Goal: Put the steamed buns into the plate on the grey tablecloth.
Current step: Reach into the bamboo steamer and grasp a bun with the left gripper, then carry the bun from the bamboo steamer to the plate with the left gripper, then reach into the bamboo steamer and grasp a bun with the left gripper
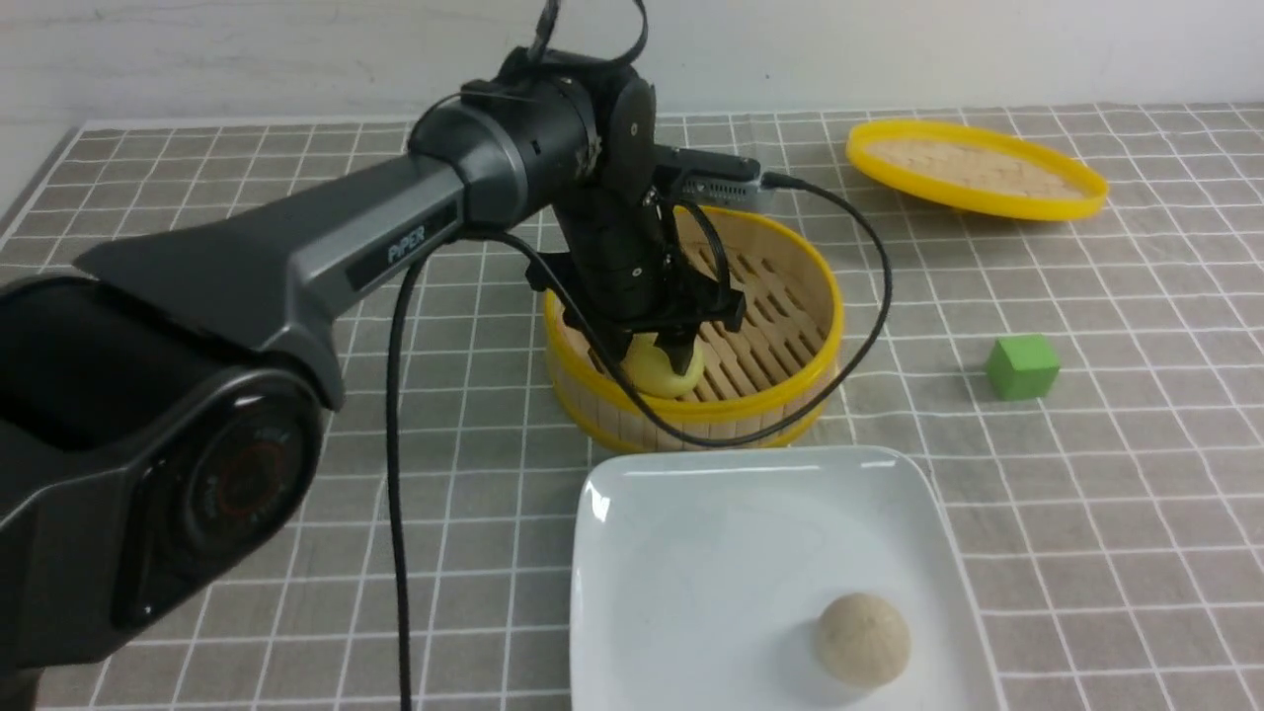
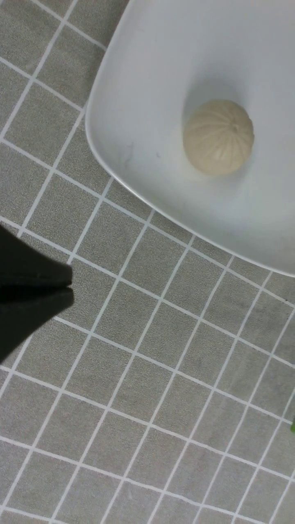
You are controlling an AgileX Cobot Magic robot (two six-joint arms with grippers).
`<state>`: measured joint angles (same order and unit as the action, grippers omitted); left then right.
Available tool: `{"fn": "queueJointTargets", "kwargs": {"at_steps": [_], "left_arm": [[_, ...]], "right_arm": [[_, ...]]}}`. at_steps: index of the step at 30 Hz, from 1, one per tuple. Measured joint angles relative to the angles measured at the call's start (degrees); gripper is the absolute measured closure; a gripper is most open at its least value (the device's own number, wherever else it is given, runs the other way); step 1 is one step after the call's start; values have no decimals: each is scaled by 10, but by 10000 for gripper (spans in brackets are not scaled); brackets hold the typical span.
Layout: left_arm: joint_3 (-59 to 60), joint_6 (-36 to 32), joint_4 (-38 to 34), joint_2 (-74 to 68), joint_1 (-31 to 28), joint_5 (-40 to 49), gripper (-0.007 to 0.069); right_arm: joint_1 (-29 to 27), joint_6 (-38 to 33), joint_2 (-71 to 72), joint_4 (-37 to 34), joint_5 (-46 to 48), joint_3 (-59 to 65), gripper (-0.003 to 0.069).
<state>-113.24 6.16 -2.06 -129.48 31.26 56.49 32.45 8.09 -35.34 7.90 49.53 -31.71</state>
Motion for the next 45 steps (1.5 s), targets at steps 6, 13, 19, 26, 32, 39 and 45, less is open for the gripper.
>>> {"fn": "queueJointTargets", "kwargs": {"at_steps": [6,13,19,26,32,39,45], "left_arm": [[-12,-3,-7,5,0,33,549],[-55,-17,-16,99,1,120,603],[-22,-26,-17,225,5,144,603],[193,0,-59,255,57,136,600],[297,39,-65,225,94,37,564],[322,75,-73,187,96,-11,361],[259,98,-51,187,96,6,134]], "right_arm": [[0,2,0,1,0,0,654],[0,2,0,1,0,0,650],[0,2,0,1,0,0,646],[0,2,0,1,0,0,637],[0,2,0,1,0,0,631],[0,2,0,1,0,0,621],[0,2,0,1,0,0,612]]}}
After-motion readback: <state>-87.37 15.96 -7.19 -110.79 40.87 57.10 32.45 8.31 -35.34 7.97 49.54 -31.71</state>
